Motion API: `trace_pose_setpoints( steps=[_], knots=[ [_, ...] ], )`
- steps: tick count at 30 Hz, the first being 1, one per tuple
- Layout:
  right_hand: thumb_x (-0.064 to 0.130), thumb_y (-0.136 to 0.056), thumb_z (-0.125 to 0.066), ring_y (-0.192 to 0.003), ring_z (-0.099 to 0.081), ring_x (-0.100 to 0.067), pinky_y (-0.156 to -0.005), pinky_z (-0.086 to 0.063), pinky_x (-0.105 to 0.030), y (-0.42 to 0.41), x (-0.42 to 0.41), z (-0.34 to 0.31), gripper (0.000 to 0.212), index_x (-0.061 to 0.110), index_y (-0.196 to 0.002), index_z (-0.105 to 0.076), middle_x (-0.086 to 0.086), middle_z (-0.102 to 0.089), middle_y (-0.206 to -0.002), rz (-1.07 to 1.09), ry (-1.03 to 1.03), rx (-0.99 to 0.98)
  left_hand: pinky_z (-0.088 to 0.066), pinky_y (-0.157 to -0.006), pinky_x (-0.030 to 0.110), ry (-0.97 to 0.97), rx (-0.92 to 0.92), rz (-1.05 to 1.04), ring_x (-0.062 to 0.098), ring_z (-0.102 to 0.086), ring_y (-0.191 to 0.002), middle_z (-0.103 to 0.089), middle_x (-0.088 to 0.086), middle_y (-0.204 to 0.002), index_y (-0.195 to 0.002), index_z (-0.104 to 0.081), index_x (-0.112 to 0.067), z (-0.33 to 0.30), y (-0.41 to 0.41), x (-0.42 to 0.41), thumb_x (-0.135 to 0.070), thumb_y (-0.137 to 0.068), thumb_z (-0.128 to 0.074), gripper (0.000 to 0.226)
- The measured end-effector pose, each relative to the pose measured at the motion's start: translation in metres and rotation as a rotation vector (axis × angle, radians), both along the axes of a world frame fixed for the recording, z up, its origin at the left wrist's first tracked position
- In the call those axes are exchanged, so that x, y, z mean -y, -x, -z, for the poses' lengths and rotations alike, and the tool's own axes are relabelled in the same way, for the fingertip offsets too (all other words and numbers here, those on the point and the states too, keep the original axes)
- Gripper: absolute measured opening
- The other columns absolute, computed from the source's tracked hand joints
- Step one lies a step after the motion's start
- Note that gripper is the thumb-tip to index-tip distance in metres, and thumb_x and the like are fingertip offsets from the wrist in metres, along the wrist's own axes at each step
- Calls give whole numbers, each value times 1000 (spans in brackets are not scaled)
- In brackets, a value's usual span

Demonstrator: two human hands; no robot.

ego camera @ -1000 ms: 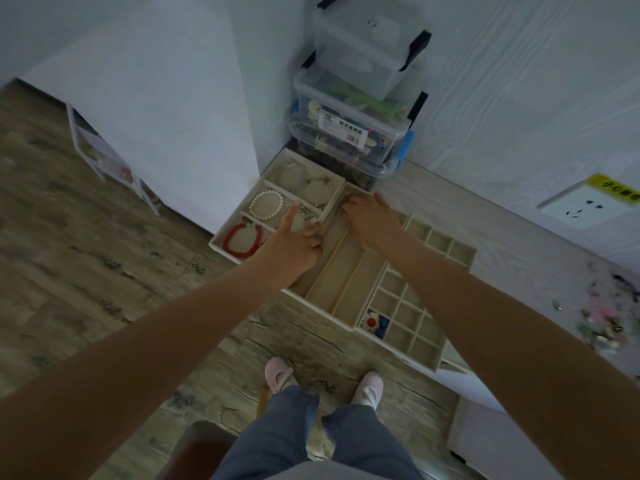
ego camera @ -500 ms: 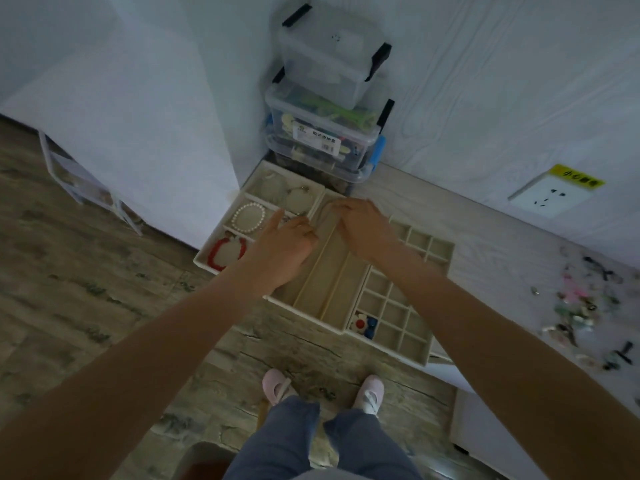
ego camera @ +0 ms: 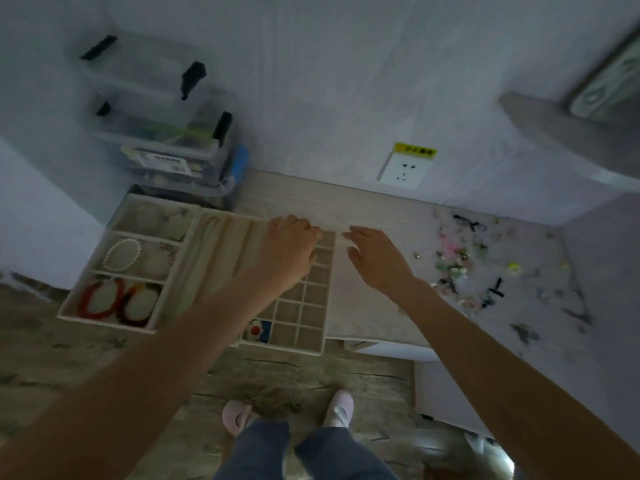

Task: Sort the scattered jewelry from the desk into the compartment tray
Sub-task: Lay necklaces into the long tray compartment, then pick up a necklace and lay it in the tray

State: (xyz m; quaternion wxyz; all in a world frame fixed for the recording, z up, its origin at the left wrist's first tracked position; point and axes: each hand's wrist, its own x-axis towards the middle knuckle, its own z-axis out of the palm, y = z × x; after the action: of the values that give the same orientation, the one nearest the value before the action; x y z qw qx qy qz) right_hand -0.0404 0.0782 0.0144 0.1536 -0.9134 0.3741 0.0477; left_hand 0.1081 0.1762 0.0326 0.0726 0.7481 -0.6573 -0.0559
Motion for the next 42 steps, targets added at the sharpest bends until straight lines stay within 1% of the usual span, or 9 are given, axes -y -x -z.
trace_pose_setpoints(
  steps=[13, 21, 25, 28, 32, 34, 36, 38, 42],
  knots=[
    [9, -90, -55, -123, -39, -25, -97, -26, -25, 154, 48, 42, 36, 8, -127, -52, -12, -45, -131, 131, -136, -38, -37, -94, 39, -352, -229, 13, 24, -45, -117, -48, 6, -124, -125, -52, -18, 57, 142, 71, -28, -91, -56, 36],
    [-1, -76, -67, -105, -48, -32, -88, -37, -37, 163, 57, 53, 21, 0, -97, -64, -19, -53, -111, 41, -51, 85, -37, -93, 40, -275, -197, -160, 24, -48, -110, -51, 5, -112, -108, -60, -17, 65, 167, 81, -23, -88, -58, 21],
    [-10, -78, -57, -94, -52, -37, -77, -47, -45, 156, 58, 60, 8, -6, -80, -64, -25, -55, -95, -34, 35, 51, -37, -93, 41, -305, -186, -173, 25, -46, -108, -50, 6, -111, -104, -66, -16, 66, 171, 84, -18, -91, -54, 18],
    [-7, -81, -56, -94, -49, -32, -78, -46, -43, 156, 62, 68, 7, -2, -83, -61, -21, -53, -99, -26, 33, 62, -38, -93, 41, -310, -183, -138, 25, -46, -107, -50, 8, -110, -104, -63, -10, 70, 171, 83, -10, -91, -49, 18],
    [-1, -88, -54, -104, -47, -34, -92, -41, -38, 155, 65, 60, 12, -4, -98, -61, -21, -51, -110, -79, 3, 96, -43, -78, 24, -181, -585, -175, 19, -58, -96, -62, 5, -98, -91, -52, -12, 62, 161, 80, -8, -92, -49, 5],
    [7, -94, -50, -109, -46, -26, -94, -34, -31, 150, 69, 46, 14, 0, -102, -59, -16, -53, -113, 40, -216, 192, -42, -68, 13, -120, -853, -240, 10, -62, -86, -66, -1, -88, -86, -49, -14, 48, 152, 80, -10, -93, -51, 8],
    [4, -92, -54, -92, -59, -8, -85, -44, -25, 141, 70, 27, 8, 9, -86, -56, -8, -62, -96, 215, -478, 432, -46, -74, 19, -60, -1018, -277, 10, -64, -77, -67, -6, -77, -80, -46, -15, 35, 143, 81, -7, -93, -51, 15],
    [-5, -88, -55, -68, -61, 7, -71, -47, -14, 133, 70, 11, 24, 14, -74, -50, -1, -62, -78, 378, -733, 650, -51, -75, 28, 8, -1207, -318, 13, -67, -66, -68, -5, -66, -77, -45, -13, 21, 135, 81, 0, -93, -49, 21],
    [-6, -87, -53, -72, -69, -11, -79, -54, -24, 112, 68, -21, 22, 12, -75, -50, 0, -66, -67, 504, -1041, 854, -56, -61, 22, 68, -1377, -415, 8, -62, -50, -62, 9, -69, -80, -49, -9, -11, 120, 75, 4, -93, -47, 18]
  ],
)
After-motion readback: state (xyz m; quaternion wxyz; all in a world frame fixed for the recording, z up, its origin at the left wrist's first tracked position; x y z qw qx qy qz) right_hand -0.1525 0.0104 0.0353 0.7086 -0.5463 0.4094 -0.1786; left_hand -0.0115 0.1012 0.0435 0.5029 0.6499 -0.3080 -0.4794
